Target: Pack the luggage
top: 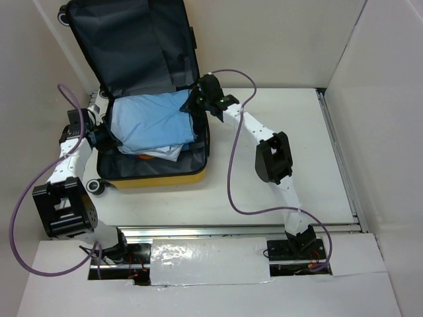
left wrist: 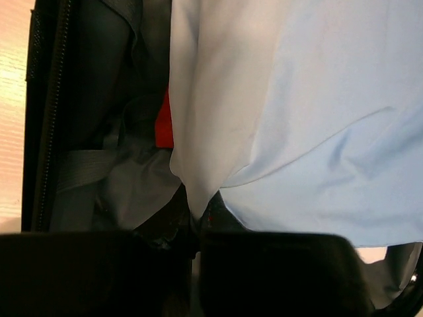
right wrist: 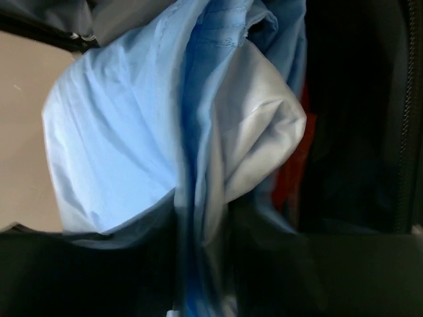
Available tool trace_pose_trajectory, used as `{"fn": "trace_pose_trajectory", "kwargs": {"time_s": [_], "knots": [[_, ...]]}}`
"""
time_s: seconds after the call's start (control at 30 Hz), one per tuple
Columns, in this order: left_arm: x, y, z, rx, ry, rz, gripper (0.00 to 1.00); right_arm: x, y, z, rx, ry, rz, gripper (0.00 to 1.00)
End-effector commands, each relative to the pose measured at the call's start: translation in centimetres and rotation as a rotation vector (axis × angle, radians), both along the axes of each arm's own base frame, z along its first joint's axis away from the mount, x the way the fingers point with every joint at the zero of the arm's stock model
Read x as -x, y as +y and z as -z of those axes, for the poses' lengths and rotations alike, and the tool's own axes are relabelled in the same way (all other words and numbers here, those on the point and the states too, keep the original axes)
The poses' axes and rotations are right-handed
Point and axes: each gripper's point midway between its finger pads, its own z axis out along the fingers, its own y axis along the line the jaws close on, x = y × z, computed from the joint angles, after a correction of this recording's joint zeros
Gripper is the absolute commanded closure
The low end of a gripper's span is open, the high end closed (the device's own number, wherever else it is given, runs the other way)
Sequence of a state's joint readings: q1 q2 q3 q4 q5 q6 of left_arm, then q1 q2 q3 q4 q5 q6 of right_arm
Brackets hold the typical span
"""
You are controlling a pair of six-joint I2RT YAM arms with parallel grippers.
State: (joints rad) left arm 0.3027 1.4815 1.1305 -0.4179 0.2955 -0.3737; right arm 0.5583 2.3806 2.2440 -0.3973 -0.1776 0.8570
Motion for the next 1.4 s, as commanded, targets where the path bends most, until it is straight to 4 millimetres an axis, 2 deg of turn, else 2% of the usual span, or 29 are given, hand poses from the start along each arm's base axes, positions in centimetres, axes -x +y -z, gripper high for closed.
{"fn": "trace_pose_trajectory", "kwargs": {"time_s": [0.0, 0.03, 0.07, 0.1, 0.13, 0.17, 0.23, 0.27, 0.33, 0.37, 0.5, 0.6, 0.63, 0.67, 0.73, 0.8, 0.83, 0.9, 0.93, 1.0, 1.03, 1.07, 1.1, 1.13, 1.17, 1.2, 1.23, 1.3, 1.37], "knots": [[-1.9, 0.2, -1.2, 0.029, -0.032, 0.015, 0.86, -1.7, 0.1, -4.1, -0.067, -0.116, 0.012, 0.57], [-1.9, 0.2, -1.3, 0.026, -0.024, 0.016, 0.55, -1.5, -0.3, -4.3, -0.057, -0.115, 0.012, 0.46], [-1.6, 0.2, -1.3, 0.025, -0.002, 0.010, 0.41, -1.3, -0.4, -4.5, -0.045, -0.121, 0.009, 0.34], [-1.8, 0.4, -2.2, 0.008, -0.018, 0.005, 0.32, -0.7, -0.9, -5.5, -0.041, -0.130, 0.012, 0.15], [-1.8, 0.5, -2.7, 0.000, -0.029, 0.000, 0.13, -0.4, -1.3, -5.5, -0.022, -0.124, 0.012, 0.10], [-1.7, 0.6, -3.5, -0.006, -0.040, -0.004, 0.10, 0.1, -1.8, -7.2, -0.010, -0.159, 0.005, 0.05], [-1.8, 0.8, -6.3, -0.036, -0.101, -0.018, 0.08, 0.9, -3.1, -7.7, 0.047, -0.160, -0.003, 0.00], [-1.5, 0.9, -8.0, -0.051, -0.137, -0.029, 0.08, 1.5, -3.7, -9.8, 0.043, -0.192, -0.001, 0.00], [-1.5, 1.1, -10.4, -0.083, -0.189, -0.043, 0.10, 2.4, -5.0, -10.3, 0.078, -0.202, -0.007, 0.00], [-1.4, 1.1, -12.3, -0.102, -0.236, -0.048, 0.11, 3.1, -6.0, -11.8, 0.082, -0.225, 0.002, 0.00], [-1.3, 0.7, -16.1, -0.147, -0.333, -0.033, 0.16, 3.9, -9.0, -14.5, 0.118, -0.277, 0.040, 0.01], [-2.1, 0.3, -17.6, -0.164, -0.379, 0.025, 0.16, 3.0, -10.4, -16.7, 0.175, -0.370, 0.051, 0.02], [-2.3, 0.4, -17.6, -0.167, -0.375, 0.033, 0.15, 2.3, -10.6, -16.4, 0.204, -0.388, 0.051, 0.02], [-2.4, 0.3, -18.6, -0.185, -0.398, 0.057, 0.14, 1.4, -11.1, -18.3, 0.216, -0.448, 0.079, 0.02], [-3.1, 0.2, -19.4, -0.194, -0.425, 0.091, 0.12, -0.1, -10.9, -19.7, 0.247, -0.531, 0.073, 0.02], [-4.0, 0.8, -19.8, -0.199, -0.445, 0.088, 0.10, -1.4, -11.3, -20.7, 0.258, -0.582, 0.106, 0.01], [-5.2, 1.6, -20.5, -0.209, -0.472, 0.072, 0.10, -2.0, -11.2, -21.2, 0.247, -0.595, 0.115, 0.00], [-6.6, 2.7, -21.4, -0.216, -0.513, 0.050, 0.10, -2.1, -10.7, -21.1, 0.216, -0.588, 0.080, 0.00], [-8.2, 3.5, -23.0, -0.235, -0.572, 0.046, 0.11, -2.0, -10.8, -20.5, 0.203, -0.566, 0.068, 0.00], [-9.6, 5.2, -24.6, -0.258, -0.634, 0.020, 0.12, -1.2, -10.9, -20.3, 0.181, -0.542, 0.044, 0.00], [-10.8, 6.2, -25.7, -0.269, -0.673, 0.016, 0.12, -1.0, -11.2, -18.3, 0.197, -0.494, 0.032, 0.00], [-11.4, 7.3, -27.3, -0.278, -0.731, 0.007, 0.14, -0.5, -11.5, -17.4, 0.202, -0.457, 0.028, 0.00], [-12.1, 8.0, -27.9, -0.287, -0.754, 0.011, 0.14, 0.0, -12.2, -17.7, 0.203, -0.443, 0.038, 0.00], [-13.4, 9.2, -29.0, -0.305, -0.787, 0.010, 0.14, 0.4, -12.8, -15.4, 0.221, -0.385, 0.029, 0.00], [-14.2, 9.6, -29.3, -0.305, -0.799, 0.016, 0.14, 0.9, -13.0, -14.7, 0.223, -0.360, 0.020, 0.00], [-14.9, 10.0, -29.9, -0.303, -0.818, 0.021, 0.14, 1.8, -13.4, -15.0, 0.216, -0.356, 0.021, 0.00], [-16.3, 10.8, -30.5, -0.299, -0.849, 0.025, 0.13, 2.4, -13.8, -12.9, 0.228, -0.308, 0.013, 0.00], [-18.4, 11.7, -30.9, -0.310, -0.890, 0.035, 0.13, 3.7, -14.2, -11.6, 0.227, -0.266, -0.005, 0.00], [-19.6, 11.5, -31.1, -0.310, -0.935, 0.082, 0.13, 5.0, -14.5, -11.8, 0.224, -0.256, -0.019, 0.00]]}}
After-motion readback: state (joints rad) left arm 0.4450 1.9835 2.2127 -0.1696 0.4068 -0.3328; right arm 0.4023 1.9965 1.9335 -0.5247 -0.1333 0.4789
